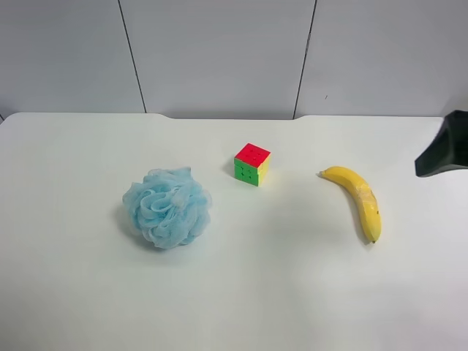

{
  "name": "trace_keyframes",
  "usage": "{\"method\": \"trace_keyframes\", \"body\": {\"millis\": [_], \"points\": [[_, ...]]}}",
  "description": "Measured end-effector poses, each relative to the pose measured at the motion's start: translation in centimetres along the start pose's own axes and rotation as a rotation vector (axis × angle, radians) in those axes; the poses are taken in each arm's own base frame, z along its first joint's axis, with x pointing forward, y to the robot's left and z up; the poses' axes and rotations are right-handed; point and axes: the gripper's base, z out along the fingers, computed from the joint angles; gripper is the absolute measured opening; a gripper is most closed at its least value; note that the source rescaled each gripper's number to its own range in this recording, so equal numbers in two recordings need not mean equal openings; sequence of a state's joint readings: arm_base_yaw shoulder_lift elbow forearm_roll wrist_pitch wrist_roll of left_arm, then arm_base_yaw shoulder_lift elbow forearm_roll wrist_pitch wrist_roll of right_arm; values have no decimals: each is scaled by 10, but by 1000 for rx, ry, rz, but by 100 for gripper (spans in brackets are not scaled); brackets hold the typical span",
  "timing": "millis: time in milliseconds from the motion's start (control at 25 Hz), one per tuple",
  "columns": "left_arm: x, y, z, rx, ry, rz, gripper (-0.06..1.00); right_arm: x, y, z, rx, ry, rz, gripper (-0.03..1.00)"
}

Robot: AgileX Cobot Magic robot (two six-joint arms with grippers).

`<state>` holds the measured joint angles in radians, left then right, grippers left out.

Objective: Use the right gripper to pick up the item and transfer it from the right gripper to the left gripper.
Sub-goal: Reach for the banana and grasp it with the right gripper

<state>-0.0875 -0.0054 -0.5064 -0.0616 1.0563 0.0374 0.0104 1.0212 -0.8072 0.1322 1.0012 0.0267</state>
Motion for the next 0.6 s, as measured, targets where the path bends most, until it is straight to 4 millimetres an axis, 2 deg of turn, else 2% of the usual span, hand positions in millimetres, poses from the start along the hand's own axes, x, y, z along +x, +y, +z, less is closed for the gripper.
{"method": "trace_keyframes", "body": {"millis": [200, 360, 600], "points": [[0, 0, 0, 0, 0, 0, 100, -24, -6, 60, 30, 114, 2, 100], [0, 0, 0, 0, 0, 0, 100, -32, -10, 99, 41, 178, -15, 100], [0, 0, 0, 0, 0, 0, 100, -35, -16, 146, 51, 226, -52, 100]]}}
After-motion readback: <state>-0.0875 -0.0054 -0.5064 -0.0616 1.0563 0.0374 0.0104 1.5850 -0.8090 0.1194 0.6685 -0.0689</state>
